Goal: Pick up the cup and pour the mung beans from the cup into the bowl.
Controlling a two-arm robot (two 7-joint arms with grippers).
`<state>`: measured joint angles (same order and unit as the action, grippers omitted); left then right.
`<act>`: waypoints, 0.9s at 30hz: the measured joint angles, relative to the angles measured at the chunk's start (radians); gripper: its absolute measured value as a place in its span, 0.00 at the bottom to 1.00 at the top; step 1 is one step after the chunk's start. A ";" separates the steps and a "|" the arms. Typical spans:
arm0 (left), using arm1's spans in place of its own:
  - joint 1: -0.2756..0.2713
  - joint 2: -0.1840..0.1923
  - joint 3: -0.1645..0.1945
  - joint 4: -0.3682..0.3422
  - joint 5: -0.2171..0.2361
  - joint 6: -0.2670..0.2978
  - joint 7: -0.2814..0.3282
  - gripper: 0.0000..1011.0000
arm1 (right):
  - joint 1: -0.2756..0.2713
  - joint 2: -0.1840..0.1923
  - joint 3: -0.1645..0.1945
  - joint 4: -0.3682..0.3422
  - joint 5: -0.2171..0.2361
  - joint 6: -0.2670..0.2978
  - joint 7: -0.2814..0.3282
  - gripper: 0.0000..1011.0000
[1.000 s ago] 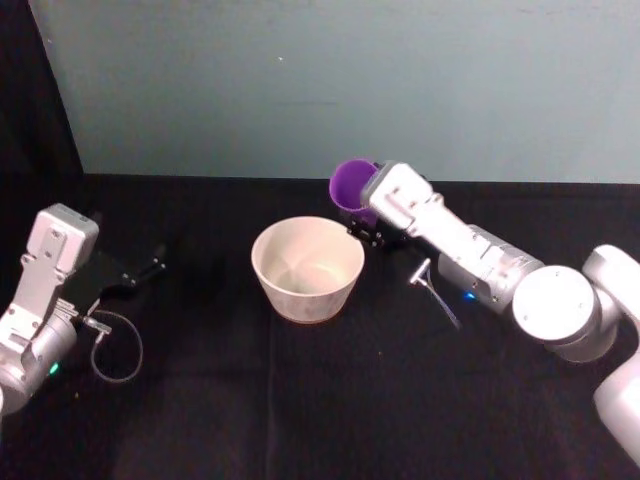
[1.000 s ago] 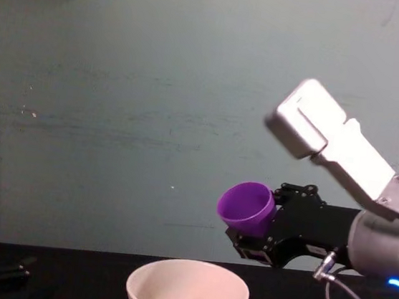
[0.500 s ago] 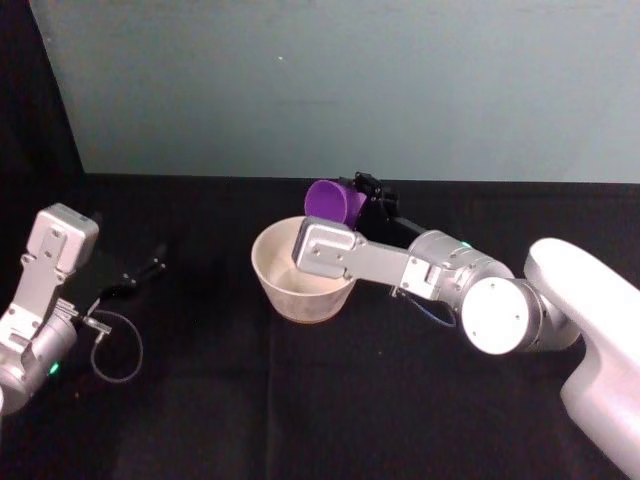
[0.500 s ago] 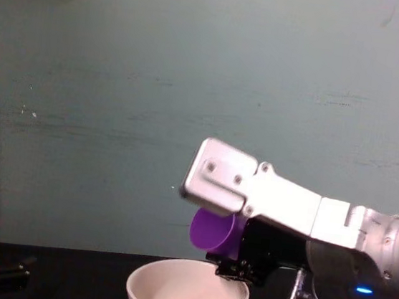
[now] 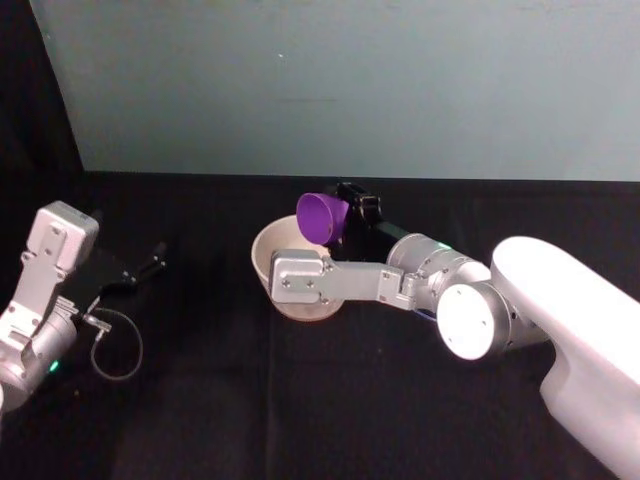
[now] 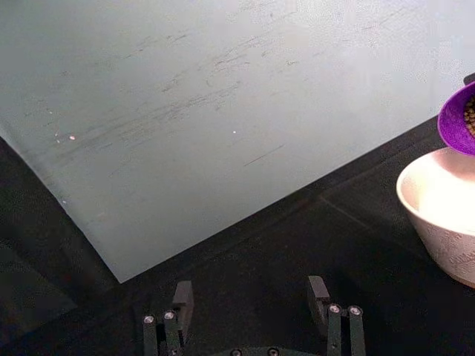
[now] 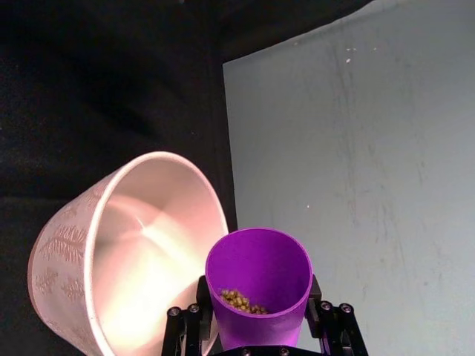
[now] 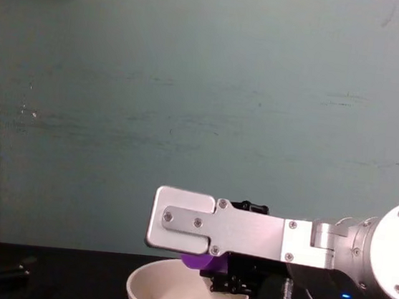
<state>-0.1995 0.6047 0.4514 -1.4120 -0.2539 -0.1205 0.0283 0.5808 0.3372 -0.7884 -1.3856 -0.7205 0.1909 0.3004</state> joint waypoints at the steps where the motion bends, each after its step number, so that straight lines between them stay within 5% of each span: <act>1: 0.000 0.000 0.000 0.000 0.000 0.000 0.000 1.00 | 0.001 -0.001 -0.001 0.001 -0.005 0.000 0.001 0.72; 27: 0.000 0.000 0.000 0.000 0.000 0.000 0.000 1.00 | 0.007 -0.008 -0.006 -0.010 -0.139 -0.014 0.036 0.72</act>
<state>-0.1995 0.6047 0.4514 -1.4120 -0.2539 -0.1205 0.0283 0.5881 0.3288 -0.7949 -1.3952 -0.8595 0.1766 0.3367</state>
